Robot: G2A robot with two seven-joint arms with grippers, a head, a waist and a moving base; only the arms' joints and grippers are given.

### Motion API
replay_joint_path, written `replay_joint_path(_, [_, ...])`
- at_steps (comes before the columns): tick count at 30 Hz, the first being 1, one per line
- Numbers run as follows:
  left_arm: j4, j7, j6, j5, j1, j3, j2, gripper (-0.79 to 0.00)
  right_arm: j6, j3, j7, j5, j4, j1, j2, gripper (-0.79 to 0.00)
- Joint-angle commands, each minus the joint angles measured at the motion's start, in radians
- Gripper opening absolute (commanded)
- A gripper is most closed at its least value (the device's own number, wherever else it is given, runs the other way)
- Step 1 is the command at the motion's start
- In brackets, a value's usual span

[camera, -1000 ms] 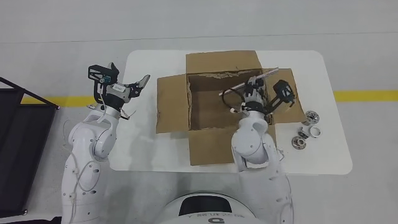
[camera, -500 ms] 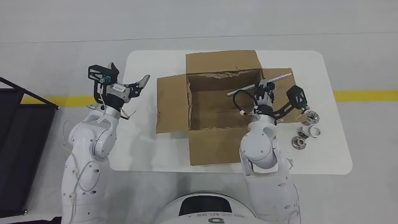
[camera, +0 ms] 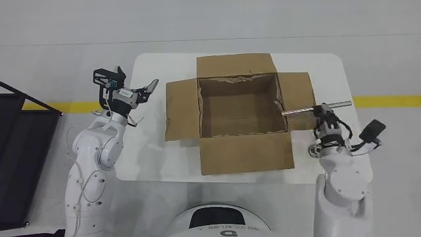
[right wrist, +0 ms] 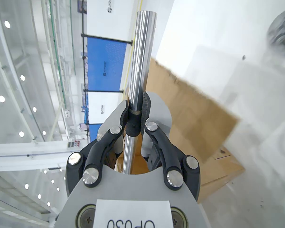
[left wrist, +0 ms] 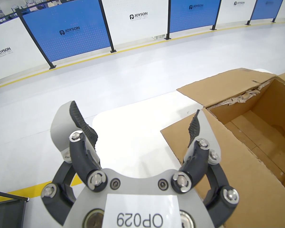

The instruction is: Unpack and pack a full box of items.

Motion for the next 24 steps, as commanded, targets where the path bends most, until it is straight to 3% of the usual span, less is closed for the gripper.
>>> replay_joint_path(1, [0.0, 0.0, 0.0, 0.0, 0.0, 0.0, 0.0, 0.0, -0.065, 0.073, -0.012, 0.101, -0.02, -0.061, -0.001, -0.785])
replay_joint_path(4, [0.0, 0.0, 0.0, 0.0, 0.0, 0.0, 0.0, 0.0, -0.133, 0.151, 0.011, 0.196, -0.026, -0.123, 0.0, -0.785])
replay_joint_path(9, [0.0, 0.0, 0.0, 0.0, 0.0, 0.0, 0.0, 0.0, -0.179, 0.298, 0.197, 0.266, 0.051, -0.148, 0.022, -0.785])
replay_joint_path(16, [0.0, 0.0, 0.0, 0.0, 0.0, 0.0, 0.0, 0.0, -0.167, 0.398, 0.364, 0.154, 0.223, -0.045, 0.068, -0.785])
replay_joint_path(20, [0.0, 0.0, 0.0, 0.0, 0.0, 0.0, 0.0, 0.0, -0.212, 0.412, 0.493, 0.094, 0.293, -0.013, 0.093, -0.785])
replay_joint_path(24, [0.0, 0.0, 0.0, 0.0, 0.0, 0.0, 0.0, 0.0, -0.176, 0.405, 0.511, 0.026, 0.339, 0.037, 0.11, -0.785])
